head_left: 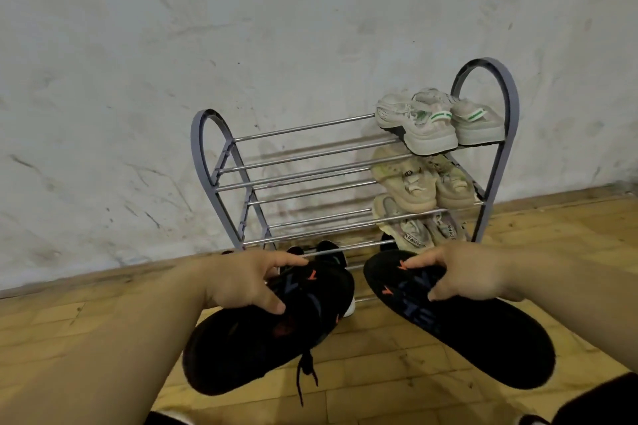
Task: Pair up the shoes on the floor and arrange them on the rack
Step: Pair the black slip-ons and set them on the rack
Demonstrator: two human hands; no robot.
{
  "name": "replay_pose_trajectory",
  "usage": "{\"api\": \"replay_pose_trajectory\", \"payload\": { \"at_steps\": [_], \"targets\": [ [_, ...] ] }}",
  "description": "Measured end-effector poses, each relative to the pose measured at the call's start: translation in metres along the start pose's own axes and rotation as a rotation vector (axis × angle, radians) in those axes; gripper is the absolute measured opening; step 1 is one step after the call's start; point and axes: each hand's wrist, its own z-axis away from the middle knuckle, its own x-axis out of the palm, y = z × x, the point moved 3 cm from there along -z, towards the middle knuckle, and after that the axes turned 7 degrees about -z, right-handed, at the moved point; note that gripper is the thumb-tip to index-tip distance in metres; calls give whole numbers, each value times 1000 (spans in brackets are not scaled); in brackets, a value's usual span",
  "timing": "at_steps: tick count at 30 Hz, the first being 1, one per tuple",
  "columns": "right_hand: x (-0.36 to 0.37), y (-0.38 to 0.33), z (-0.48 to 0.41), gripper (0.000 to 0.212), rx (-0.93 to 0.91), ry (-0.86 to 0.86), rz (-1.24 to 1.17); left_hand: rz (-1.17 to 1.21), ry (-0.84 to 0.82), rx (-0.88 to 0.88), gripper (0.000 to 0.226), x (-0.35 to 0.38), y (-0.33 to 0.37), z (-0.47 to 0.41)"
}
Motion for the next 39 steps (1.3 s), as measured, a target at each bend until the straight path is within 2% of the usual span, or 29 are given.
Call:
{"api": "replay_pose_trajectory", "payload": {
  "at_steps": [4,9,14,18,21,24,27,28,30,33,36,39],
  "targets": [
    [22,9,-40,70,2,70,-123,-80,-28,-2,82,14,-10,-29],
    [35,16,-100,71,-15,169,-281,-60,123,-28,78,27,-65,-66],
    [57,18,-170,71,-63,283,-387,184,353,-67,80,34,-125,-121],
    [73,7,-222,67,-74,384,-469,499,461,-79,76,40,-157,-167],
    [75,-2,-263,63,-63,431,-573,569,550,-78,66,34,-172,-200],
    [70,-20,-301,66,-109,395,-695,587,657,-72,66,14,-179,-229],
    [68,-34,-341,73,-155,308,-813,483,728,-149,69,-3,-181,-251],
    [70,-36,-350,74,-128,302,-765,431,738,-179,68,-4,-181,-256],
    [77,-31,-358,87,-46,312,-518,268,699,-219,69,7,-178,-255],
    [94,-22,-339,99,-68,332,-229,6,716,-140,65,33,-167,-232],
    [109,-19,-306,105,-211,336,1,20,657,-100,71,45,-171,-212],
    [120,-11,-289,110,-185,229,86,-44,556,-141,88,55,-181,-202]
  ]
}}
